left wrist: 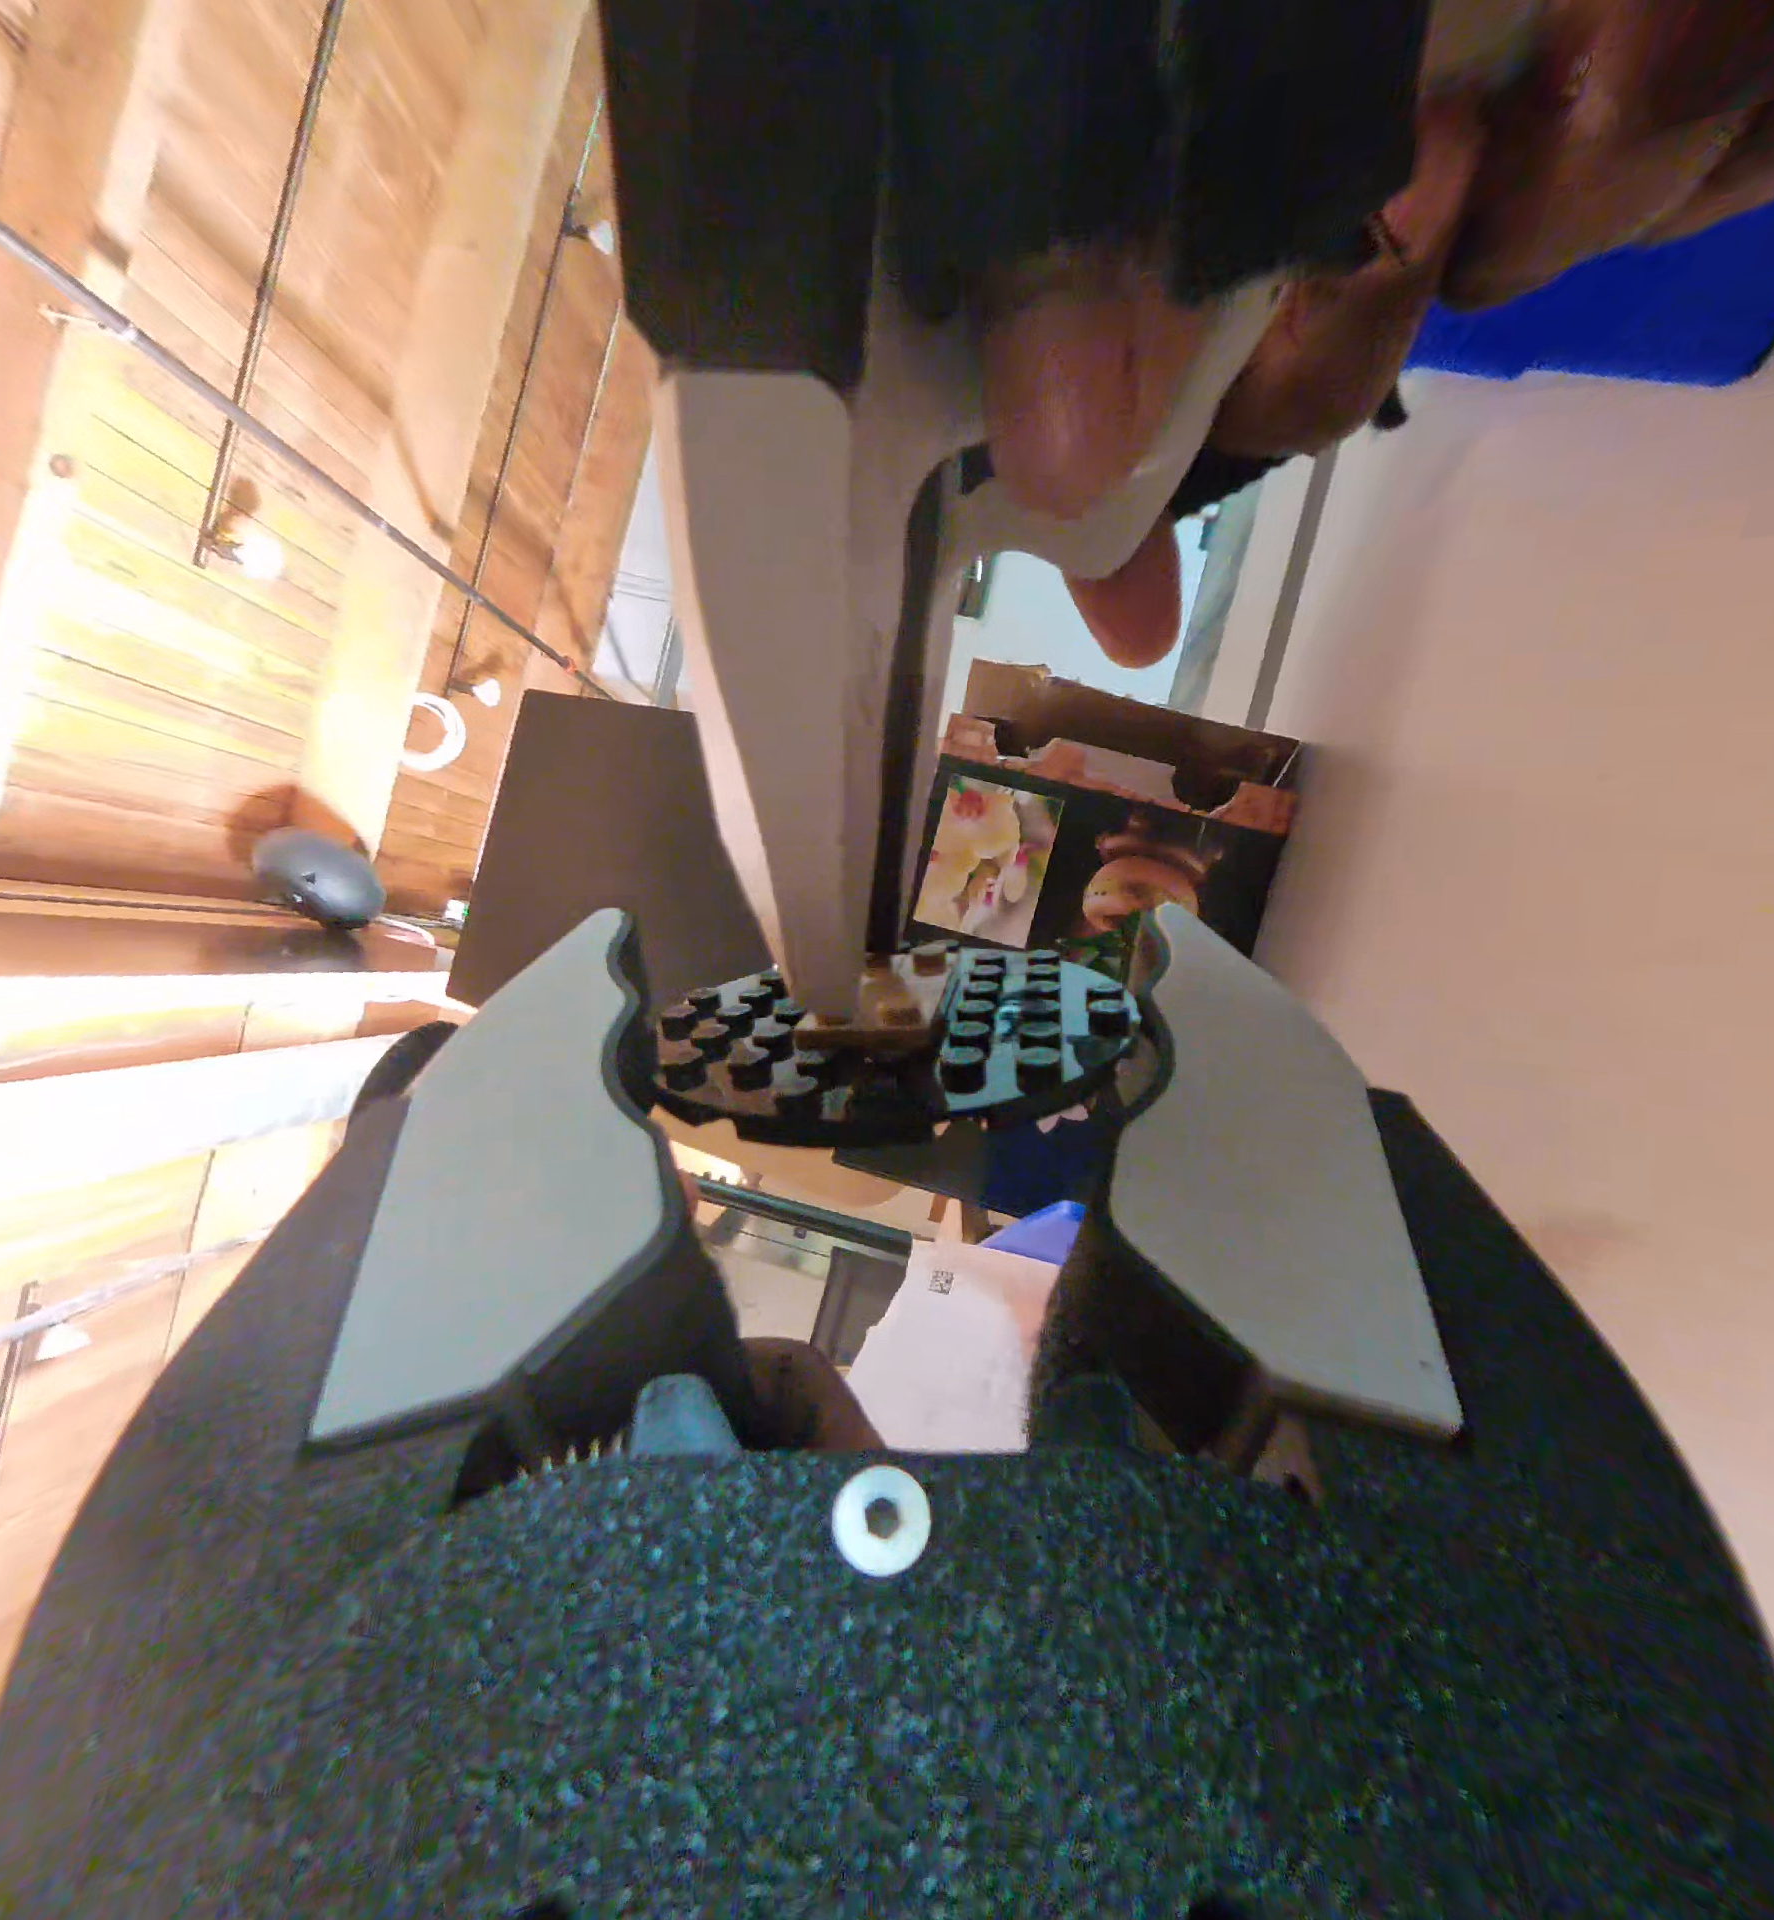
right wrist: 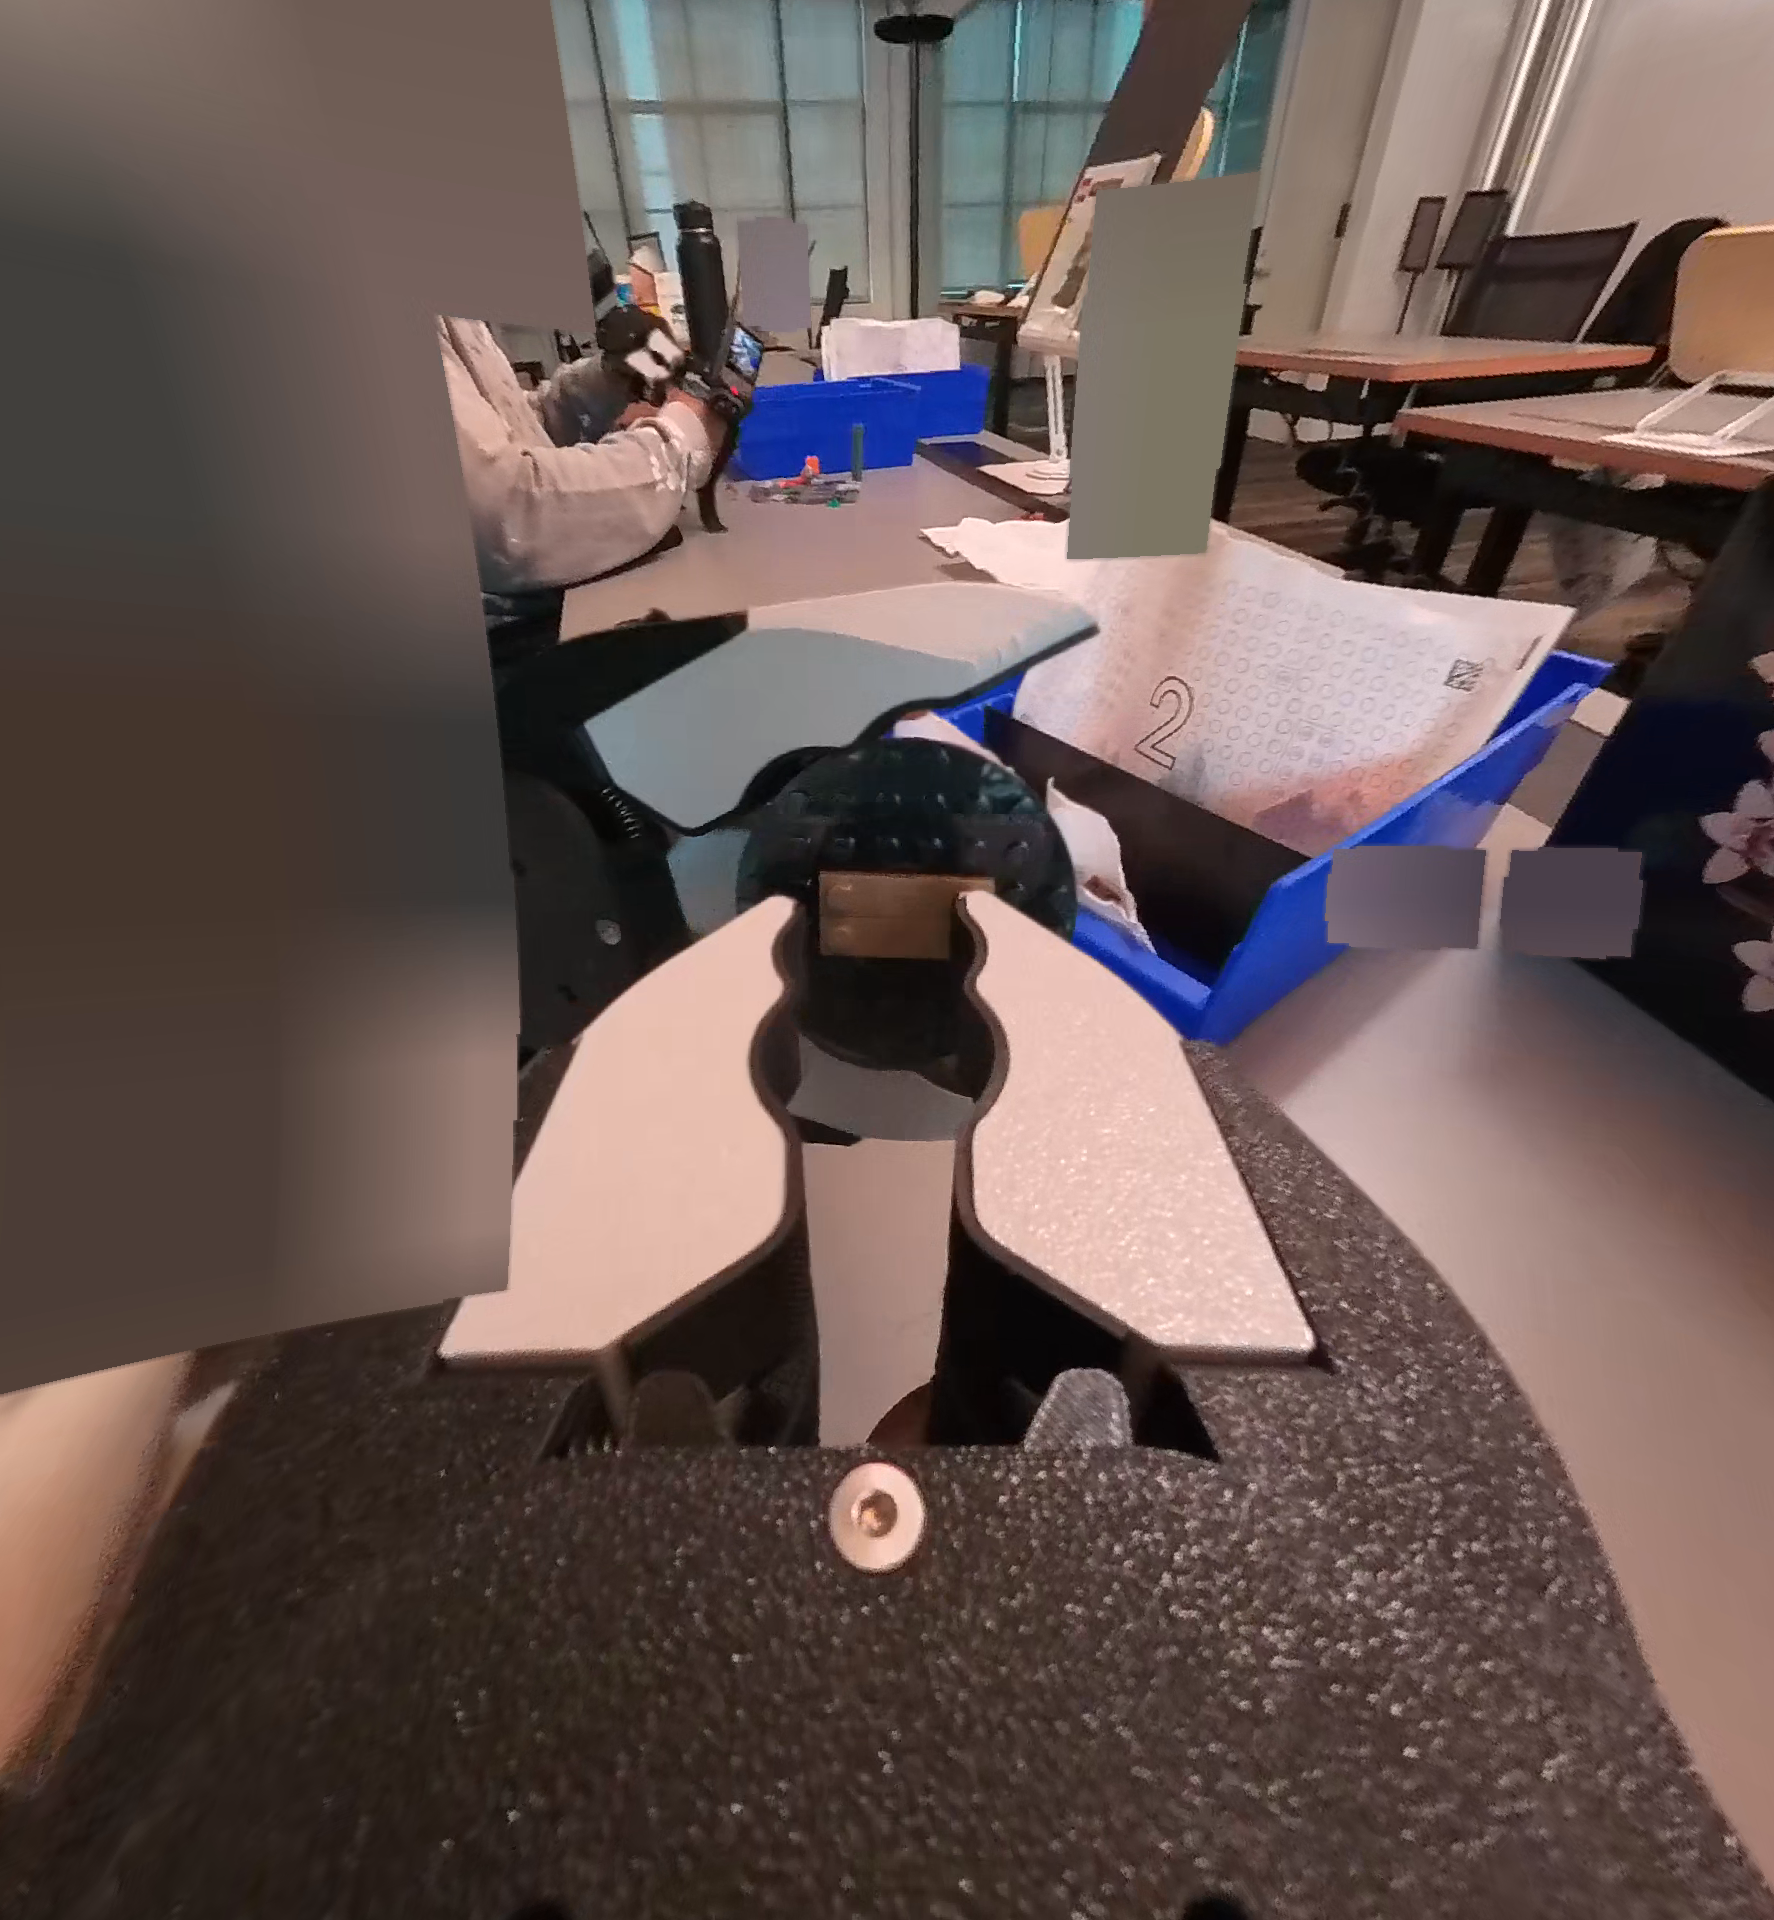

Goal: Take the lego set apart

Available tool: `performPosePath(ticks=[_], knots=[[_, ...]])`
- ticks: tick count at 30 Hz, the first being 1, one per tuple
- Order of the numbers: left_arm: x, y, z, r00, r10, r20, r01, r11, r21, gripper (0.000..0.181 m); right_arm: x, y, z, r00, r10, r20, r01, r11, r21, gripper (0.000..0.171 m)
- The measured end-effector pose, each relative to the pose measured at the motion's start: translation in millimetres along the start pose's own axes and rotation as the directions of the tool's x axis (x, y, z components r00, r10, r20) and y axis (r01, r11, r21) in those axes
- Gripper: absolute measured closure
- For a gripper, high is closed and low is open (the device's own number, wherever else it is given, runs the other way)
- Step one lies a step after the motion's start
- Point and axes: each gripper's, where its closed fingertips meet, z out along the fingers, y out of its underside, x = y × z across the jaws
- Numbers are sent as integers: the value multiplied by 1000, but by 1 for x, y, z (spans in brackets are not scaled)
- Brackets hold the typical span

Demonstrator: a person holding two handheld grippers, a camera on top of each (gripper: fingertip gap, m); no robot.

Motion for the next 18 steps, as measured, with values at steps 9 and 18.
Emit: performPosePath(ticks=[9, 18], knots=[[6, 0, 3, 999, 32, -24, -32, 999, -8, 93, 7, 4, -3, 997, -41, -58, 39, 999, -32, 140], [6, -4, 1, 997, 73, -20, -72, 997, 15, 93, 7, 5, -3, 999, -31, -35, 30, 999, -35, 140]])
